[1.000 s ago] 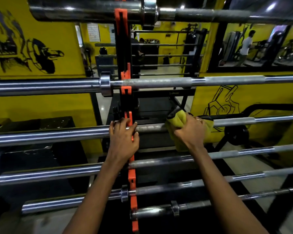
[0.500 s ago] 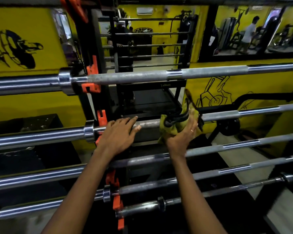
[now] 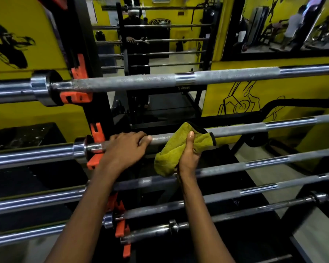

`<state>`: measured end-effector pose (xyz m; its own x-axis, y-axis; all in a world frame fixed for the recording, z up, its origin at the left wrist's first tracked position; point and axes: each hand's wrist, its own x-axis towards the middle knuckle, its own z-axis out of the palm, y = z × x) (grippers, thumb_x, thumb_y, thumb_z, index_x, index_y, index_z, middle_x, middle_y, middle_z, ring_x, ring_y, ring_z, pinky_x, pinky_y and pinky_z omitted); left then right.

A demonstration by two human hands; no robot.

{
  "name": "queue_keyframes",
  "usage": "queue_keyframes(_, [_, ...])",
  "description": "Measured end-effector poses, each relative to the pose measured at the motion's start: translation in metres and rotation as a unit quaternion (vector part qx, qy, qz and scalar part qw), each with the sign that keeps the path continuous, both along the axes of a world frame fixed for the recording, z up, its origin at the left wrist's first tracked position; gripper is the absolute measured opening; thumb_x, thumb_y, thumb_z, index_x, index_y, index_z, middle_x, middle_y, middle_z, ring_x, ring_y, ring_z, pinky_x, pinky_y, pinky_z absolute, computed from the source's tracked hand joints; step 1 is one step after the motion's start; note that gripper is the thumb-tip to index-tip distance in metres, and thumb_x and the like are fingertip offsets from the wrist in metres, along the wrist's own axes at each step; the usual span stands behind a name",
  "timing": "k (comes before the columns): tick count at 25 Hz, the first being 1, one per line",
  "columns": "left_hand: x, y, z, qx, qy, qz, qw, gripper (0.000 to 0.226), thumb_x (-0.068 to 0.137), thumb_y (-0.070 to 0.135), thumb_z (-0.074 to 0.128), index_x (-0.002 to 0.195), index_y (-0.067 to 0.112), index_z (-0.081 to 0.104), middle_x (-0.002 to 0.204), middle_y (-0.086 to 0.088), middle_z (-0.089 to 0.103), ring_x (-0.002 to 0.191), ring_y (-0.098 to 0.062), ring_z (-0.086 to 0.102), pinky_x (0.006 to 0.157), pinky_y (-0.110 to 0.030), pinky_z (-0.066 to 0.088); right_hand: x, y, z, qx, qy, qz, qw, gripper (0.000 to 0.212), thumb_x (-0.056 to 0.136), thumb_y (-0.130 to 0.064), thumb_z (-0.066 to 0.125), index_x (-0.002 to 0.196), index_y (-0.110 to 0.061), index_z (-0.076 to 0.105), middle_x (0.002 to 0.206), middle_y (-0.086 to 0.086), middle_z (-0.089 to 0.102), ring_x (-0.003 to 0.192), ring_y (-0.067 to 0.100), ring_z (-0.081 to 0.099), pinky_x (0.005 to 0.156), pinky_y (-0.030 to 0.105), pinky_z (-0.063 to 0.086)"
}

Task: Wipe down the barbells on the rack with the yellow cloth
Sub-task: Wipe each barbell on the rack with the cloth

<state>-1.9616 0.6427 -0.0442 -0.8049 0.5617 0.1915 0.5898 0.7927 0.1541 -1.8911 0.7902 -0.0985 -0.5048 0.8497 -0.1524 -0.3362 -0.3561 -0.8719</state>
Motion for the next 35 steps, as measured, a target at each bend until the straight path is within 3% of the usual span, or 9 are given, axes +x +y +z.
queue_keyframes(3, [0.007, 0.027, -0.012, -0.013, 0.074, -0.070, 0.995, 0.054, 0.096, 0.056, 0.019, 0.139, 0.036, 0.046, 0.134, 0.008, 0.058, 0.123, -0.020, 0.053, 0.098, -0.041, 0.034, 0.023, 0.015, -0.012, 0.110, -0.118, 0.000, 0.987, 0.024, 0.091, -0.043, 0.068, 0.107, -0.026, 0.066, 0.103, -0.008, 0.069, 0.117, 0.018, 0.063, 0.090, 0.022, 0.042])
queue_keyframes(5, [0.005, 0.031, -0.019, -0.003, 0.090, -0.085, 0.992, 0.054, 0.096, 0.056, 0.019, 0.141, 0.038, 0.044, 0.134, 0.010, 0.059, 0.122, -0.017, 0.054, 0.099, -0.041, 0.036, 0.043, 0.028, -0.015, 0.184, -0.169, -0.055, 0.967, 0.074, 0.084, -0.043, 0.075, 0.143, -0.015, 0.043, 0.124, 0.005, 0.066, 0.123, 0.022, 0.060, 0.093, 0.020, 0.040])
queue_keyframes(7, [0.003, 0.027, -0.021, 0.004, 0.099, -0.082, 0.992, 0.052, 0.097, 0.057, 0.020, 0.141, 0.040, 0.043, 0.134, 0.010, 0.058, 0.123, -0.017, 0.054, 0.103, -0.045, 0.037, 0.054, 0.047, -0.017, 0.262, -0.193, -0.117, 0.938, 0.103, 0.071, -0.041, 0.078, 0.151, -0.019, 0.017, 0.144, 0.014, 0.051, 0.129, 0.029, 0.054, 0.104, 0.031, 0.043])
queue_keyframes(11, [-0.005, 0.034, -0.003, 0.000, 0.009, -0.106, 0.994, 0.050, 0.097, 0.058, 0.030, 0.143, 0.042, 0.037, 0.139, 0.007, 0.054, 0.124, -0.022, 0.053, 0.098, -0.044, 0.041, 0.045, 0.058, -0.009, 0.444, -0.210, -0.117, 0.863, 0.098, 0.057, -0.015, 0.066, 0.150, -0.012, 0.036, 0.144, 0.009, 0.050, 0.131, 0.031, 0.049, 0.113, 0.042, 0.039])
queue_keyframes(15, [-0.010, 0.064, 0.005, 0.005, 0.018, -0.238, 0.971, 0.054, 0.095, 0.062, 0.032, 0.144, 0.040, 0.037, 0.133, 0.005, 0.060, 0.115, -0.023, 0.059, 0.088, -0.037, 0.046, 0.034, 0.079, -0.004, 0.558, -0.267, -0.100, 0.779, 0.087, 0.057, -0.026, 0.069, 0.140, -0.009, 0.049, 0.136, 0.006, 0.059, 0.132, 0.024, 0.049, 0.117, 0.052, 0.028])
queue_keyframes(19, [-0.004, 0.065, -0.007, -0.003, 0.107, -0.257, 0.960, 0.065, 0.091, 0.070, 0.027, 0.150, 0.041, 0.024, 0.131, 0.007, 0.056, 0.107, -0.021, 0.060, 0.078, -0.036, 0.046, 0.034, 0.122, 0.016, 0.393, -0.271, -0.179, 0.860, 0.082, 0.060, -0.038, 0.066, 0.137, -0.026, 0.039, 0.115, 0.006, 0.065, 0.106, 0.028, 0.061, 0.093, 0.054, 0.052])
queue_keyframes(25, [-0.002, 0.079, -0.011, -0.012, 0.085, -0.240, 0.967, 0.064, 0.092, 0.068, 0.023, 0.149, 0.039, 0.021, 0.131, 0.001, 0.054, 0.112, -0.024, 0.056, 0.086, -0.038, 0.044, 0.042, 0.101, -0.004, 0.541, -0.235, -0.105, 0.801, 0.081, 0.068, -0.030, 0.068, 0.144, -0.014, 0.046, 0.140, 0.006, 0.055, 0.132, 0.028, 0.047, 0.109, 0.063, 0.036])
queue_keyframes(30, [0.003, 0.103, -0.013, 0.010, 0.133, -0.276, 0.952, 0.061, 0.097, 0.060, 0.026, 0.148, 0.026, 0.028, 0.132, -0.001, 0.055, 0.108, -0.023, 0.057, 0.076, -0.037, 0.047, 0.053, 0.147, 0.001, 0.340, -0.250, -0.187, 0.887, 0.088, 0.068, -0.020, 0.058, 0.152, -0.022, 0.034, 0.140, 0.009, 0.050, 0.122, 0.026, 0.053, 0.100, 0.042, 0.051])
queue_keyframes(35, [0.000, 0.099, -0.025, 0.021, 0.171, -0.315, 0.933, 0.070, 0.091, 0.067, 0.034, 0.152, 0.036, 0.021, 0.146, 0.000, 0.047, 0.105, -0.023, 0.060, 0.078, -0.036, 0.049, 0.055, 0.118, -0.014, 0.461, -0.219, -0.094, 0.855, 0.087, 0.071, -0.014, 0.062, 0.153, -0.022, 0.034, 0.154, -0.004, 0.037, 0.140, 0.020, 0.039, 0.109, 0.044, 0.039])
